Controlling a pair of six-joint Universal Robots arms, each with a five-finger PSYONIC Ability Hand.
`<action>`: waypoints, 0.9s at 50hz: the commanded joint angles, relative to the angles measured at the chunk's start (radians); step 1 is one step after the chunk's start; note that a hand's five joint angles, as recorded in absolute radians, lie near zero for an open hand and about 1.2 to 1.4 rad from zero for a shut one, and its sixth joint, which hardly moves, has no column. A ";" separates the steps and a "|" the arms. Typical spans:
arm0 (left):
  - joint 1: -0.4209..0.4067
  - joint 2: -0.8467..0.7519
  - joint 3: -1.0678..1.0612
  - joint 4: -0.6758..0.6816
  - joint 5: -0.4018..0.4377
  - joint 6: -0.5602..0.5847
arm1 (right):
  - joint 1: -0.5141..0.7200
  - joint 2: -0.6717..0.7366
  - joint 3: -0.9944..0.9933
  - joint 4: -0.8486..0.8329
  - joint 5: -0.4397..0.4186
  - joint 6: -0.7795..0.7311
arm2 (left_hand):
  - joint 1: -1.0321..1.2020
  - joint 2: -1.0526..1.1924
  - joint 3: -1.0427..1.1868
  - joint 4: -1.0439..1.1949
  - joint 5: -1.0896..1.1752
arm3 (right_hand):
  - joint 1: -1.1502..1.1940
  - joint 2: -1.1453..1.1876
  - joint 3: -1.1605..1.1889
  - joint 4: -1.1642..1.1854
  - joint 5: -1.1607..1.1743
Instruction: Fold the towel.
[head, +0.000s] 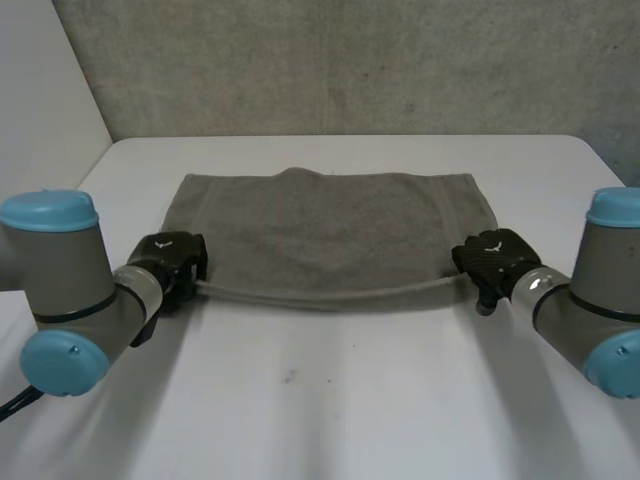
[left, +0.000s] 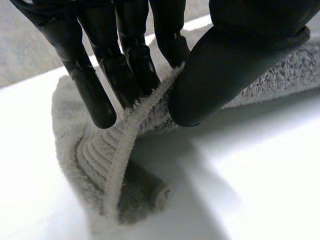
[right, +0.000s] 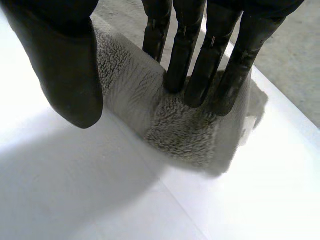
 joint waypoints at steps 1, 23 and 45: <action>0.004 0.062 -0.037 0.048 -0.001 -0.005 | -0.043 -0.057 0.083 -0.105 -0.004 0.038 | 0.191 0.178 0.179 0.177 0.185 | -0.019 -0.055 -0.034 -0.035 -0.006; 0.003 0.070 -0.070 0.076 -0.001 -0.007 | -0.114 -0.082 0.109 -0.158 -0.047 -0.008 | 0.191 0.178 0.179 0.177 0.185 | -0.328 -0.363 -0.342 -0.343 -0.314; 0.003 0.067 -0.103 0.119 0.001 -0.005 | -0.113 -0.110 0.138 -0.257 -0.011 0.004 | 0.191 0.178 0.179 0.177 0.185 | -0.457 -0.492 -0.471 -0.472 -0.444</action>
